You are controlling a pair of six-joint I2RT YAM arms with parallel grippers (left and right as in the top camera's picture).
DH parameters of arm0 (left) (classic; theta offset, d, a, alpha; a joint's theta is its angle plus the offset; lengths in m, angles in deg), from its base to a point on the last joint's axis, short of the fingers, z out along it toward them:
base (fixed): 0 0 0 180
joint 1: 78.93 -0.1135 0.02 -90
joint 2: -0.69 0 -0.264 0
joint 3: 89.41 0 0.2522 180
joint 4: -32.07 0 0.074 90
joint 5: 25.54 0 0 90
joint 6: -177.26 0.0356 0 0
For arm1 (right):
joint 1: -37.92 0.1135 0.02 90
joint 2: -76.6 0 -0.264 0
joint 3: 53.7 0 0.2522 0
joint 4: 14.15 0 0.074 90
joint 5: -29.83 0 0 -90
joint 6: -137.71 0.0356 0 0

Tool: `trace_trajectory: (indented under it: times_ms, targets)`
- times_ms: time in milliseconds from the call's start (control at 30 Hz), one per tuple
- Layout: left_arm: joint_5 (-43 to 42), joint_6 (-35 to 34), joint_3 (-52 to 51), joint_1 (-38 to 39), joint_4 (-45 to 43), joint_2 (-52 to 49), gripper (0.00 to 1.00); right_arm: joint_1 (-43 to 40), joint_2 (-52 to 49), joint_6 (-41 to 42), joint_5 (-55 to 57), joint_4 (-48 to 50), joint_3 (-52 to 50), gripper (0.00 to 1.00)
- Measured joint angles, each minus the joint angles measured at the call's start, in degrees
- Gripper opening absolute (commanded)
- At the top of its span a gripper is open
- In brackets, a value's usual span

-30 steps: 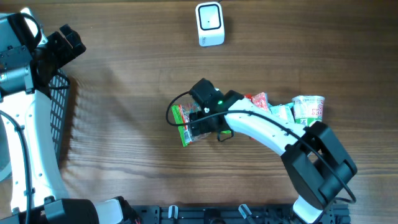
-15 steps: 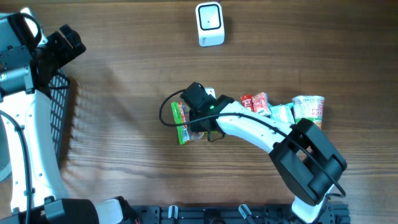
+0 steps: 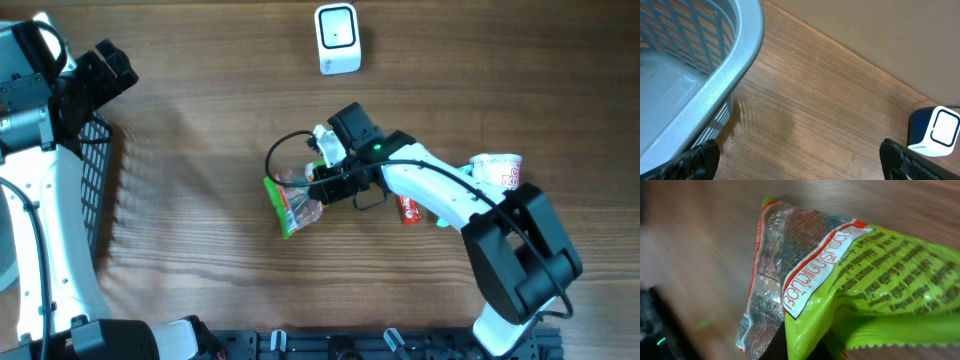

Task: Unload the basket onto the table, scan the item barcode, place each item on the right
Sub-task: 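Lift green bag with right gripper and hold it under the scanner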

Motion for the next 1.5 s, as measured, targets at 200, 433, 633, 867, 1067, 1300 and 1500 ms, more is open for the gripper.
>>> trace_trajectory:
  times_ms: [200,433,633,867,1067,1300,1500]
  targets:
    - [0.02,0.00,0.00,0.00,0.04,0.00,1.00,-12.83,15.19,-7.56,-20.13,-8.70,-0.20,0.04]
    - [0.00,0.00,0.00,0.00,0.00,0.00,1.00,-23.28,34.67,-12.20,-22.34,-16.92,-0.20,0.04]
    - [0.00,0.00,0.00,0.00,0.02,0.00,1.00,-24.46,39.34,-12.85,-22.34,-20.57,-0.20,0.04]
    - [0.00,0.00,0.00,-0.02,0.02,0.00,1.00,-24.44,39.36,-12.85,-22.34,-21.55,-0.20,0.04]
    - [0.00,0.00,0.00,0.00,0.02,0.00,1.00,-24.44,39.36,-12.85,-22.34,-21.55,-0.20,0.04]
    - [0.00,0.00,0.00,0.00,0.02,0.00,1.00,-24.44,38.73,-12.85,-16.85,-21.46,-0.39,0.04]
    - [0.00,0.00,0.00,0.00,0.02,0.00,1.00,-22.12,32.52,-13.25,-2.89,-16.15,-9.20,0.04]
